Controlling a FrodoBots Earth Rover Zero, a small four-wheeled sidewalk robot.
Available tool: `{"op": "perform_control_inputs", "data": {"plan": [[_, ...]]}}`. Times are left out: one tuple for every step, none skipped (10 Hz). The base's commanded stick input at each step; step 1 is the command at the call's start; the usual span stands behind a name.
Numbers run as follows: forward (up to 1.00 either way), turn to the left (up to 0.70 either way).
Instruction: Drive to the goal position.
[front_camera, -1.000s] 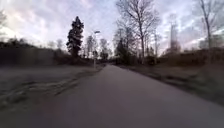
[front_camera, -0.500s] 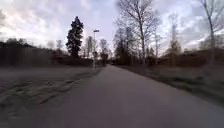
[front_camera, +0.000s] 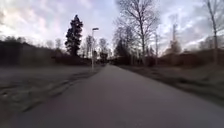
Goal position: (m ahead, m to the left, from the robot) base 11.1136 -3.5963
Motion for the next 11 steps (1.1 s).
{"op": "perform_control_inputs", "data": {"plan": [[1.00, 0.01], [1.00, 0.01], [1.00, 0.01], [1.00, 0.01], [1.00, 0.01], [1.00, 0.01], [1.00, -0.05], [1.00, -0.14], [1.00, -0.17], [1.00, -0.14], [1.00, 0.01]]}}
